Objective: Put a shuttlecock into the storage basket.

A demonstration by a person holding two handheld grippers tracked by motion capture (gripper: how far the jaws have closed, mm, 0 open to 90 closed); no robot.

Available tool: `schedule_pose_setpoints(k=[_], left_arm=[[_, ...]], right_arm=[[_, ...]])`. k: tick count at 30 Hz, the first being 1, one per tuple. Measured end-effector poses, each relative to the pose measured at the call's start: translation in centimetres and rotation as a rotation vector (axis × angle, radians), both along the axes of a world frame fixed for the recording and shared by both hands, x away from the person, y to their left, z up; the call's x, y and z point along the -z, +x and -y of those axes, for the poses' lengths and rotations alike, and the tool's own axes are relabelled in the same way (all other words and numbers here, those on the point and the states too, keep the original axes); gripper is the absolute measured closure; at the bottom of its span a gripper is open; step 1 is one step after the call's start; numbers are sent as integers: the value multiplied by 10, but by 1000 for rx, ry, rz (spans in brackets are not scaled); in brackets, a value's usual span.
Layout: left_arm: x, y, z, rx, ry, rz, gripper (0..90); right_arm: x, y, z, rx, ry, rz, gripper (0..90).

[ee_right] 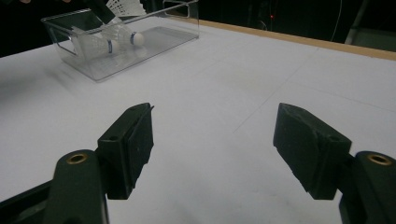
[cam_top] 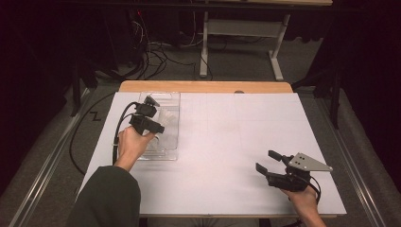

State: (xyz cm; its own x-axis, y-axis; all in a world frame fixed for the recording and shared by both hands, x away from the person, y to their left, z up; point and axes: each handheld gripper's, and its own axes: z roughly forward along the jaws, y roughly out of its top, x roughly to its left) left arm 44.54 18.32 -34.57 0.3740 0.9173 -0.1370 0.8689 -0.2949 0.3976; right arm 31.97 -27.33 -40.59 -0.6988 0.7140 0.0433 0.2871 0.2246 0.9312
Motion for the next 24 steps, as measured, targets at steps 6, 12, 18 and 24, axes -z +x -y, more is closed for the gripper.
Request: schedule_pose_setpoints(k=[6,12,18,24], left_arm=[[3,2,2,4,6,-12,641],[5,3,3,6,10,-24,641],[6,4,4,9,12,-33,640],[7,4,5,15,16,-41,640]], right_arm=[[0,0,0,-2,0,0,291],[0,0,-1,-6,0,-1,291],[0,0,0,-7,1,0,291],[0,0,-1,-9,0,-2,291]])
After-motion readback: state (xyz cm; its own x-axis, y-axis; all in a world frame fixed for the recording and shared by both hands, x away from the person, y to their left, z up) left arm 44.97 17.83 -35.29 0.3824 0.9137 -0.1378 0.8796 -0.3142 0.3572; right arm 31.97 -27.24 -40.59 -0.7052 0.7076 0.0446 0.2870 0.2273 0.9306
